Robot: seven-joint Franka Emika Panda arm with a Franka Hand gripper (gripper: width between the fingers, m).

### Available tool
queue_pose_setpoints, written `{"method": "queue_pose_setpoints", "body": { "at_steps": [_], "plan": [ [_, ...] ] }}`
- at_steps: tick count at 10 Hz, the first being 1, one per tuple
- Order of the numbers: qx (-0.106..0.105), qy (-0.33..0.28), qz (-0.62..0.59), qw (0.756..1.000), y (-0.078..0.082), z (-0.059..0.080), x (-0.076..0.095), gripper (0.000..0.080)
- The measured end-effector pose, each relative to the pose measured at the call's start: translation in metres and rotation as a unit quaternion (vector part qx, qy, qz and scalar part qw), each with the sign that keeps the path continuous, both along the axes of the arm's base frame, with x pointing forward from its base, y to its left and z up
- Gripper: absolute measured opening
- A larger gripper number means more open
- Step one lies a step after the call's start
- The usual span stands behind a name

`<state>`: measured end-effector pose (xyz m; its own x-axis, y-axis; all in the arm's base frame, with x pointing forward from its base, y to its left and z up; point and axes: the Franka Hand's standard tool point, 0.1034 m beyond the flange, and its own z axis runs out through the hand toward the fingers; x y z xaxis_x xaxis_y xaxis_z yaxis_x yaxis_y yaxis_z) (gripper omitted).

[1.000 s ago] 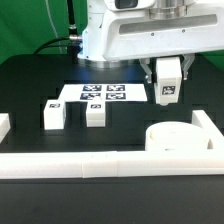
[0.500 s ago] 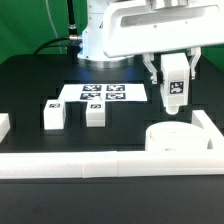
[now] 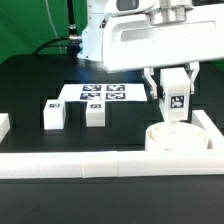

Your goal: Assemble stool

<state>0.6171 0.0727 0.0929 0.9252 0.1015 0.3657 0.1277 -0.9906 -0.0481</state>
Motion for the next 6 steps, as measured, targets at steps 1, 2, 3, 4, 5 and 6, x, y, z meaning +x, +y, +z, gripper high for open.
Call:
{"method": "queue_pose_setpoints", "body": {
  "at_steps": [1,2,3,4,5,6],
  "plan": [
    [-0.006,-0.006,0.013,1.000,-0.0050,0.0009,0.0077,0.0334],
    [-0.005,-0.015,0.011,1.000,-0.0048,0.0011,0.0074,0.0334],
    [-0.006,-0.017,0.012,1.000,-0.0046,0.0003,0.0071,0.0334],
    [-0.006,-0.033,0.011,0.999,-0.0054,0.0009,0.0092,0.0334],
    [-0.007,-0.075,0.009,0.997,-0.0055,0.0021,0.0121,0.0334],
    [-0.008,-0.097,0.010,0.995,-0.0046,-0.0009,0.0115,0.0334]
  ]
}}
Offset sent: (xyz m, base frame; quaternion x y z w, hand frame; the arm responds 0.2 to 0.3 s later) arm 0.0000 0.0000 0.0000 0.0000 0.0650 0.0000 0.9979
